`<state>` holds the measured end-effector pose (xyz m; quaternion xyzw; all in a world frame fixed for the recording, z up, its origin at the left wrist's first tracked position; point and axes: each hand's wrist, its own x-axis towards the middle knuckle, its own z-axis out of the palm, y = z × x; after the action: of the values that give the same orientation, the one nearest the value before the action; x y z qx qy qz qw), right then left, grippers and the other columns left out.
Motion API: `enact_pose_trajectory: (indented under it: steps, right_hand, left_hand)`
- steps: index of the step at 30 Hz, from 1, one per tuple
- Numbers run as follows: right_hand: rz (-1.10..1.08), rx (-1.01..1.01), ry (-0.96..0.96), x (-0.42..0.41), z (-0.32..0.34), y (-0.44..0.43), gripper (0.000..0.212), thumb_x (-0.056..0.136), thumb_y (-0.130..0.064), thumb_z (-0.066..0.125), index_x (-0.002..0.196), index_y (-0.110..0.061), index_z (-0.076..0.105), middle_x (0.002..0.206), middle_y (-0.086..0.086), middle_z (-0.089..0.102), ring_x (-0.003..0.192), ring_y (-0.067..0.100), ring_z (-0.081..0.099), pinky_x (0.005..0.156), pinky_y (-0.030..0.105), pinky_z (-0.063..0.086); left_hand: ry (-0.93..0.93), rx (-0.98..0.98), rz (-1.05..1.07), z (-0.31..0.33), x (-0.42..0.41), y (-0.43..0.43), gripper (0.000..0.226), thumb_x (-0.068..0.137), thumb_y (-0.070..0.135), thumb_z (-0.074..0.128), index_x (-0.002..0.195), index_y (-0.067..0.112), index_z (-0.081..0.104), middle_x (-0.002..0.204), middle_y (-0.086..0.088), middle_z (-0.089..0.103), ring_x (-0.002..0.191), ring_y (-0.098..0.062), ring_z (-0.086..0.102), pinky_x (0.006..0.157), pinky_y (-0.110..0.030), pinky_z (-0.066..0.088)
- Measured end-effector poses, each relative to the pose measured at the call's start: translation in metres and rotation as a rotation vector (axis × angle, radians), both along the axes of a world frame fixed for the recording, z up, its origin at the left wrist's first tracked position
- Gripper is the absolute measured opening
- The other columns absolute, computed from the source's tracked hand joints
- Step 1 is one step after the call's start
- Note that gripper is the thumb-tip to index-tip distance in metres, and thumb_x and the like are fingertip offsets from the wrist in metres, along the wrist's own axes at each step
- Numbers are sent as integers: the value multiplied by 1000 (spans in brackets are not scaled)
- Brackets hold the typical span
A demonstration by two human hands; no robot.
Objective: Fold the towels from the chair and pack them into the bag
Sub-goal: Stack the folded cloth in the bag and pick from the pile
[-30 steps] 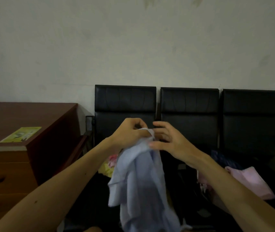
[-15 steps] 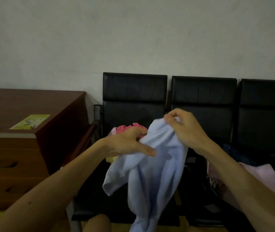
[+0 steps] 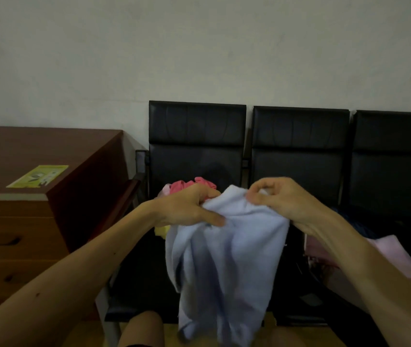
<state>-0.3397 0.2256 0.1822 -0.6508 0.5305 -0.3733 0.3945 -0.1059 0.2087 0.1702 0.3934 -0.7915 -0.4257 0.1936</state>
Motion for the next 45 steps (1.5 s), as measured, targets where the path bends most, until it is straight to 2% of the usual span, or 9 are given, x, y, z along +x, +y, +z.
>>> enact_pose_trajectory:
  steps: [4,7,11,22,27,30,32,38,45]
  right_hand:
    - [-294,-185,-471,-12,1,-6,8,84,-15,75,81,-20,69,85,-4,71,82,11,64,59,13,50]
    - [-314,-287,-469,-23,5,-5,17,85,-16,74,99,-25,70,99,-10,68,88,2,66,66,9,50]
    - [-328,-292,-457,-45,4,-4,37,89,-23,71,125,-30,64,109,-16,63,96,0,63,75,12,51]
    - [-359,-28,-481,-82,-55,3,33,83,-7,73,116,-11,68,97,2,76,78,9,73,66,19,59]
    - [-204,242,-715,-95,-98,6,58,70,-30,80,123,-12,66,114,8,73,102,22,70,78,31,60]
    - [-254,308,-781,-82,-116,8,19,92,-11,56,93,-9,74,85,8,76,77,13,73,67,25,57]
    - [-319,278,-712,-75,-124,7,38,98,-6,49,71,-9,75,65,5,73,62,6,70,66,20,52]
    - [-369,228,-468,-95,-132,10,34,87,-7,69,121,-10,66,104,4,73,89,15,69,75,24,54]
    - [-485,48,-149,-83,-150,28,10,83,-14,78,90,-13,71,87,3,73,81,16,66,72,26,50]
  left_hand:
    - [-211,-6,22,-5,8,-3,30,85,9,73,114,13,68,106,-2,73,93,-17,72,83,-31,60]
    - [-467,-165,109,-13,19,-6,16,86,7,66,98,17,66,89,2,67,75,-5,62,68,-13,51]
    - [-629,-198,297,-36,51,-19,14,91,9,57,100,0,65,86,-8,67,79,-20,68,71,-24,55]
    - [276,260,382,-46,76,0,37,76,1,55,109,-15,58,116,-33,58,103,-42,64,96,-47,52]
    - [505,356,438,-74,64,10,32,93,14,53,109,-12,62,103,-20,70,91,-34,67,74,-33,57]
    - [485,292,628,-87,59,7,28,98,31,57,93,12,77,97,-11,76,85,-26,75,65,-31,61]
    - [458,248,690,-96,60,4,36,96,41,57,101,9,73,98,-14,75,93,-32,73,74,-39,62]
    - [413,3,885,-123,69,13,27,102,38,49,101,19,67,103,-4,67,98,-24,64,79,-36,53]
    - [390,-51,924,-156,60,26,38,104,35,48,96,0,63,97,-22,60,81,-24,56,72,-35,47]
